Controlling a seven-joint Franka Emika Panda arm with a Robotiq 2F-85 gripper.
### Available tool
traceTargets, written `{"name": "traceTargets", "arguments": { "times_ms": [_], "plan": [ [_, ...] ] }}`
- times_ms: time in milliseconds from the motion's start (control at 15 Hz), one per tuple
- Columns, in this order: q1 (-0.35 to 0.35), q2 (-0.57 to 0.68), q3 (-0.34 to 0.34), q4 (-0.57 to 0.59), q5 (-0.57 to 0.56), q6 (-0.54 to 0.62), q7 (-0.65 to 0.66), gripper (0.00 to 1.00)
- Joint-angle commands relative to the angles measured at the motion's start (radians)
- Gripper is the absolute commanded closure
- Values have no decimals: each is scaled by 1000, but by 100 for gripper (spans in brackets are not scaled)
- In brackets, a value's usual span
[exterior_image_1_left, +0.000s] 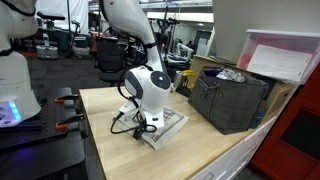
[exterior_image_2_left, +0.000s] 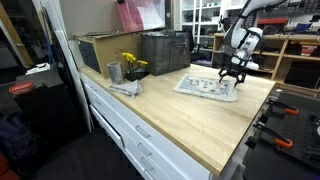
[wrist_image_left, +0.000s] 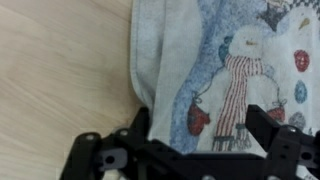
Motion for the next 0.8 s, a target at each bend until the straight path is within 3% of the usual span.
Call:
{"name": "traceTargets", "arguments": {
  "times_ms": [0,467,533,600,733],
  "plan": [
    [7,-23,7,-38,50,-47,-76,0],
    [40,-45,-5,-95,72,-82,-126,0],
    [49,-46,-9,-98,75,-77,-117,25],
    [55,-48,-13,-106,77,-72,-119,26],
    [68,-54,-24,-114,74,-65,-112,41]
  ]
}}
